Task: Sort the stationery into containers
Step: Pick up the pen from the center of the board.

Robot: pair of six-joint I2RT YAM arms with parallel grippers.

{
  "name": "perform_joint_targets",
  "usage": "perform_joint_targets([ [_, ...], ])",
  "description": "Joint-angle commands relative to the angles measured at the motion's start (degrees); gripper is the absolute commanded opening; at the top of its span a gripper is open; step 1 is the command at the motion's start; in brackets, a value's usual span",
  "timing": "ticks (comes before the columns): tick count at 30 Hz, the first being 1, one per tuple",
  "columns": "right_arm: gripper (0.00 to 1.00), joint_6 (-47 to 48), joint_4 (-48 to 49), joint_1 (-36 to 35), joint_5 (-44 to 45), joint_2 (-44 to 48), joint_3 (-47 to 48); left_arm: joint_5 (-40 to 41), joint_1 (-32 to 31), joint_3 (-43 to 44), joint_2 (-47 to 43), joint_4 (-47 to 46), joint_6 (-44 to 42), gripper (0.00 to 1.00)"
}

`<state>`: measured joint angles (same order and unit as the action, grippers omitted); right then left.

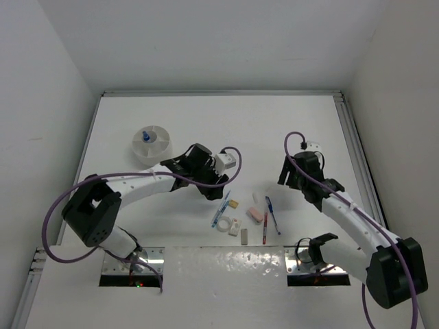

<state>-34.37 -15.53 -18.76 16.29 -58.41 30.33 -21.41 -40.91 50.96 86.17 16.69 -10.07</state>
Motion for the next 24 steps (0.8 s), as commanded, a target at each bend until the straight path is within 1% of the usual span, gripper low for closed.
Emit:
perform_joint_targets([
  [1,0.66,-1.66,0.50,-0.66,0.59,0.32,-1.32,4.87,-1.72,-0.16,1.36,-1.66,5.13,0.47],
  [2,0.60,-1.75,0.76,-0.83,0.23,0.06,-1.41,5.49,-2.07,-0.51,1.80,-1.66,5.93,0.46],
  [3,0.56,-2.36,0.76,-0.92,-0.64,-0.12,-1.24,6.11,-2.25,-0.60,1.98,-1.75,6.80,0.44],
  [4,0.54,-2.89,0.94,-0.92,-0.91,-0.47,-1.23,6.55,-2.16,-0.86,2.16,-2.09,8.12,0.42],
  [5,0.53,-3.42,1.20,-1.18,-1.17,-0.56,-1.32,6.82,-2.07,-1.64,2.25,-2.62,8.65,0.36],
  [6,0.53,-4.99,1.99,-1.45,-1.09,-0.56,-1.76,6.99,-2.16,-2.09,2.33,-3.58,9.09,0.35],
  [13,0.41,-11.33,6.65,-3.47,0.31,0.32,-5.98,7.61,-5.15,-4.29,1.90,-5.09,7.96,0.36],
  [17,0.38,-13.61,6.65,-4.87,1.19,0.05,-6.68,7.70,-5.85,-4.90,2.33,-5.61,8.31,0.36],
  [21,0.38,-13.88,6.39,-6.46,2.86,-0.21,-7.21,8.05,-6.64,-4.73,3.03,-6.14,9.36,0.35],
  [24,0.36,-14.23,5.78,-6.90,3.65,0.31,-7.82,10.94,-7.70,-4.12,4.26,-6.84,9.45,0.31],
])
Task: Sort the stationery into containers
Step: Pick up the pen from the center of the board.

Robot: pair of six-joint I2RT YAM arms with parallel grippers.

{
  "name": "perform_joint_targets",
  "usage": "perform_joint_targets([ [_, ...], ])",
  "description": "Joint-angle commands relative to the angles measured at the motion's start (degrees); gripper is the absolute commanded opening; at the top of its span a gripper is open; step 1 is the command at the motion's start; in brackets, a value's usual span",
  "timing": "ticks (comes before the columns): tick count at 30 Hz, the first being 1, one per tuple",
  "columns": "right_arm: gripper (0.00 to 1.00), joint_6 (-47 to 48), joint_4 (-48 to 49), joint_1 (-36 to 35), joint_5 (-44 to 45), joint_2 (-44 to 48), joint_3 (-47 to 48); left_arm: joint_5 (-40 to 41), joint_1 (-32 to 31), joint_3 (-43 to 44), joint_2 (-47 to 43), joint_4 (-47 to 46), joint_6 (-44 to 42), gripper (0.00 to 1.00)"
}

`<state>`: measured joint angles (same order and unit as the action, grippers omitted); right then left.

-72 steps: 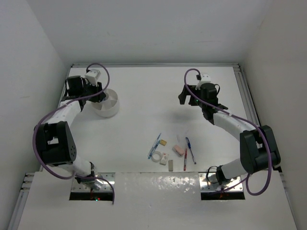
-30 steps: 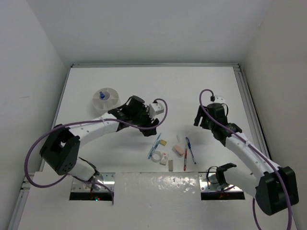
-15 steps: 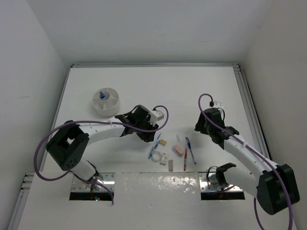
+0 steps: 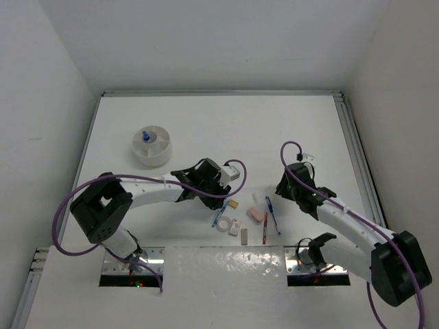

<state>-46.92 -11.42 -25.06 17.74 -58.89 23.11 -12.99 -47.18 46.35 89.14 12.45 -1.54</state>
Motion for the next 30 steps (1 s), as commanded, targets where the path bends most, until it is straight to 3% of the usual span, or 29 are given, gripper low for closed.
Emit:
perform_joint_targets([
  [1,0.36,-1.86,1.49,-0.69,2.21,1.06,-0.70,2.80,-1.43,0.59,1.73,-2.78,0.93,0.31],
  [16,0.36,-3.09,-0.44,-0.87,5.03,6.69,-4.92,6.92,-3.36,3.75,6.56,-0.15,-0.13,0.30],
  [20,0.36,-2.83,-0.27,-0.96,5.03,7.04,-5.01,12.11,-3.45,5.24,8.32,2.40,0.05,0.21],
  [23,0.38,-1.43,-0.70,-1.39,6.08,5.90,-3.52,17.11,-3.53,5.68,8.77,4.16,-0.13,0.19],
  [30,0.43,-3.17,-2.65,-3.67,8.81,0.80,2.46,19.76,-4.06,6.65,11.57,8.29,-1.36,0.23],
])
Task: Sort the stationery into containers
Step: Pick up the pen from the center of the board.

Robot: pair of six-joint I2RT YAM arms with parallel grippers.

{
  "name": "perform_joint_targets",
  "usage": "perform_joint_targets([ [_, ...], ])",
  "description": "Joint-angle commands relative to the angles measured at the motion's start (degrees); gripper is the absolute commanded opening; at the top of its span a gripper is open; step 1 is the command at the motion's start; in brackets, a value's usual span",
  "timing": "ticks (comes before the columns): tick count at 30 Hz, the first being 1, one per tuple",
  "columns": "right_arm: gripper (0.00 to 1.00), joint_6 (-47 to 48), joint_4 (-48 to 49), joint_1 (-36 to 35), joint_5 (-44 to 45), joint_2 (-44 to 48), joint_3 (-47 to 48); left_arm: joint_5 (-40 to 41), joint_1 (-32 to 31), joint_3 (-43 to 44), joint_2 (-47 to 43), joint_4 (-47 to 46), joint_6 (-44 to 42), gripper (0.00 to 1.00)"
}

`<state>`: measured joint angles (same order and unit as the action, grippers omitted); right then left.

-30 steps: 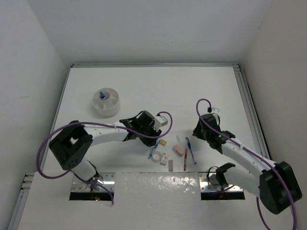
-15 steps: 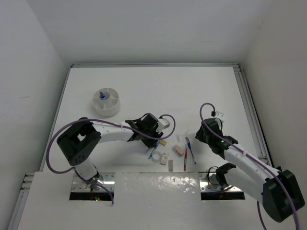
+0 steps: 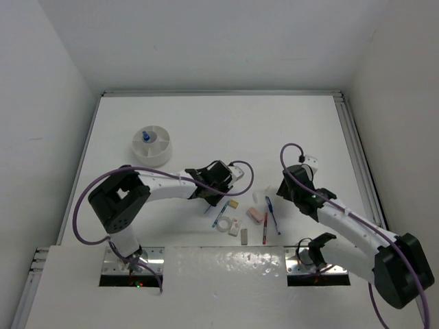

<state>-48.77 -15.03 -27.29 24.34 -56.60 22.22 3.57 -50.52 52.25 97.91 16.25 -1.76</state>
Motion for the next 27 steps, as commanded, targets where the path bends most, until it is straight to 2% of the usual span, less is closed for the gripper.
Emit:
perform_joint_targets([
  [1,0.43,-2.63,1.40,-1.89,2.38,-2.28,3.53,3.45,-0.63,1.01,3.42,6.14,-1.14,0.24],
  [4,0.43,-5.27,1.23,-3.47,3.70,-6.14,4.94,3.99,-0.28,2.15,5.01,8.36,0.09,0.26],
  [10,0.46,-7.65,4.74,-4.44,1.24,-13.27,7.31,-1.98,2.44,1.54,4.48,7.66,1.14,0.33],
  [14,0.46,-8.71,5.27,-4.44,0.27,-17.13,9.24,-3.22,2.53,0.58,4.13,6.69,0.44,0.35],
  [19,0.46,-9.32,7.37,-3.65,-1.83,-20.65,9.51,-6.03,3.15,-0.31,4.31,5.55,0.18,0.27],
  [20,0.46,-9.32,8.08,-3.48,-2.62,-21.09,9.51,-6.99,3.06,-0.57,4.48,5.37,0.09,0.16],
  [23,0.46,-9.15,9.40,-2.86,-4.03,-22.85,10.12,-7.18,3.06,-0.92,4.75,4.84,0.79,0.00],
  [27,0.46,-9.32,9.49,-2.60,-4.21,-24.96,11.88,-7.61,3.67,-1.10,4.84,4.76,0.97,0.00],
])
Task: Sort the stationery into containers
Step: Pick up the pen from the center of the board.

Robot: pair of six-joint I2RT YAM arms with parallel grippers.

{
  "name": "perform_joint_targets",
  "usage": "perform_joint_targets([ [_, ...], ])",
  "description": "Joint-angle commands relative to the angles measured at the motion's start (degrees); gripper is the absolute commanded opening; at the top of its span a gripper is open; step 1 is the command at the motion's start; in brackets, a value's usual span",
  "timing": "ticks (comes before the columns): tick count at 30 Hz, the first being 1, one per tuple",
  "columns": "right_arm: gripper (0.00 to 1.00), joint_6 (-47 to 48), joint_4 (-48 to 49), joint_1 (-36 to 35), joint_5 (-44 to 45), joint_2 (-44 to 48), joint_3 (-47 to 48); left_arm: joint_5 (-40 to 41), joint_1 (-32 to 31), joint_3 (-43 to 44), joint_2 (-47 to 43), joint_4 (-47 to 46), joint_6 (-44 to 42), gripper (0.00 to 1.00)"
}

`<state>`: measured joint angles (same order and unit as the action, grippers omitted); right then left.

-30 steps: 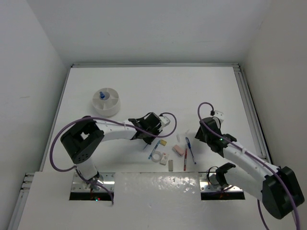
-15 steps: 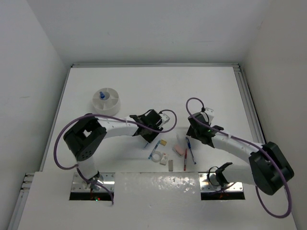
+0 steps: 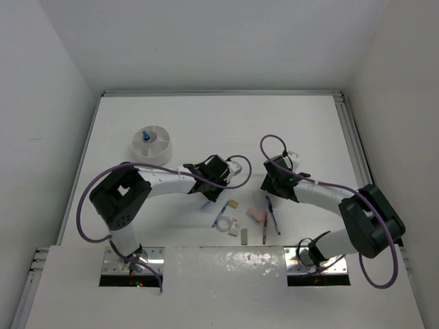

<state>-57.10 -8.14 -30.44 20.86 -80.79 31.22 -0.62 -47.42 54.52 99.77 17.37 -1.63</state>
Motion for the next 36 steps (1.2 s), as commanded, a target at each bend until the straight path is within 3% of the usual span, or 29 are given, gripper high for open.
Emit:
perform_joint_targets([
  [1,0.46,-1.17,2.60,0.64,-0.74,-1.20,3.05,-3.59,0.66,-3.37,2.89,3.64,0.84,0.00],
  [16,0.29,-3.63,0.32,2.31,3.48,-5.42,4.02,-2.71,1.80,-2.23,-5.81,7.68,-7.77,0.00],
  [25,0.00,-2.67,1.55,3.45,1.73,-5.60,2.53,-3.51,2.33,-2.14,-8.00,7.95,-8.74,0.00],
  [31,0.00,8.12,9.53,4.86,-0.46,1.06,2.26,-9.20,4.52,-1.79,-14.66,4.79,-12.60,0.00],
  [36,0.00,20.44,25.35,6.09,-7.92,12.74,3.67,-15.19,7.69,-1.35,-21.01,-3.56,-15.15,0.00],
])
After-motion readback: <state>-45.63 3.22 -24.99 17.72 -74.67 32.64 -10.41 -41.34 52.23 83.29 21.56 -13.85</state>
